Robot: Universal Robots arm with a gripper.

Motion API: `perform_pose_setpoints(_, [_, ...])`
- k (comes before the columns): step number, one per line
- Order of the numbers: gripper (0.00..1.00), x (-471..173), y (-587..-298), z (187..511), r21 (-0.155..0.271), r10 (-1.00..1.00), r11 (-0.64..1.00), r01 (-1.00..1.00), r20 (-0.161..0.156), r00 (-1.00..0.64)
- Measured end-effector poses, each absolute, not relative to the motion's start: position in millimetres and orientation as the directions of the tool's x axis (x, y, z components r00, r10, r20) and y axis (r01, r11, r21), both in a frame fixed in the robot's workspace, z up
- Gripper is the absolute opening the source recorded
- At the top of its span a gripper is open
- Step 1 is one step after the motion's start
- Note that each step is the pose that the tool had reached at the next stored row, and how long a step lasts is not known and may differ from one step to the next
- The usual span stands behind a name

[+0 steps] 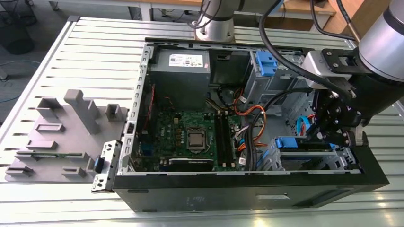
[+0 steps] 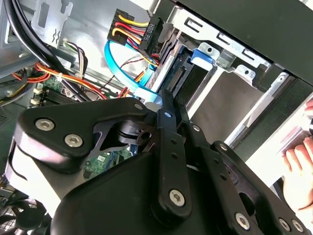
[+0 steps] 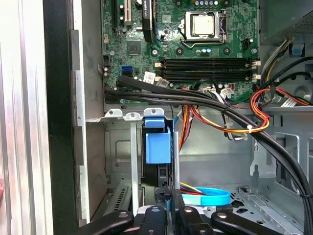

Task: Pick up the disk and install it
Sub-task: 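Insert the first disk wire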

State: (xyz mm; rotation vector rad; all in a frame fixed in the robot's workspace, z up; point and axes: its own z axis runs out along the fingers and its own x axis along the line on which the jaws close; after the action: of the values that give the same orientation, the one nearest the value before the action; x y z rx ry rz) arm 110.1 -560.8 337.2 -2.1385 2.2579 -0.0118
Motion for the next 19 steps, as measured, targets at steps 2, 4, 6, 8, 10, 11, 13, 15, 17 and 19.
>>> perform_pose_setpoints(2, [0.16, 110.1, -560.8, 336.6, -0.027, -0.998, 0.055, -0.998, -0.018, -0.054])
perform_pose_setpoints(4, [0.16, 110.1, -560.8, 336.2, -0.027, -0.998, 0.054, -0.998, -0.018, -0.054])
perform_pose_setpoints(6, [0.16, 110.1, -560.8, 336.2, -0.027, -0.998, 0.055, -0.998, -0.018, -0.054])
perform_pose_setpoints(8, [0.16, 110.1, -560.8, 336.0, -0.027, -0.998, 0.055, -0.998, -0.018, -0.054])
perform_pose_setpoints(10, [0.16, 110.0, -560.8, 335.3, -0.027, -0.998, 0.055, -0.998, -0.018, -0.054])
perform_pose_setpoints(11, [0.16, 110.0, -560.8, 335.1, -0.027, -0.998, 0.055, -0.998, -0.018, -0.054])
perform_pose_setpoints(13, [0.16, 109.9, -560.8, 335.1, -0.027, -0.998, 0.055, -0.998, -0.018, -0.054])
perform_pose_setpoints(15, [0.16, 109.9, -560.8, 334.9, -0.027, -0.998, 0.055, -0.998, -0.018, -0.054])
perform_pose_setpoints(17, [0.16, 110.0, -560.8, 335.0, -0.027, -0.998, 0.055, -0.998, -0.018, -0.054])
perform_pose_setpoints(19, [0.16, 109.9, -560.8, 336.9, -0.027, -0.998, 0.055, -0.998, -0.018, -0.054])
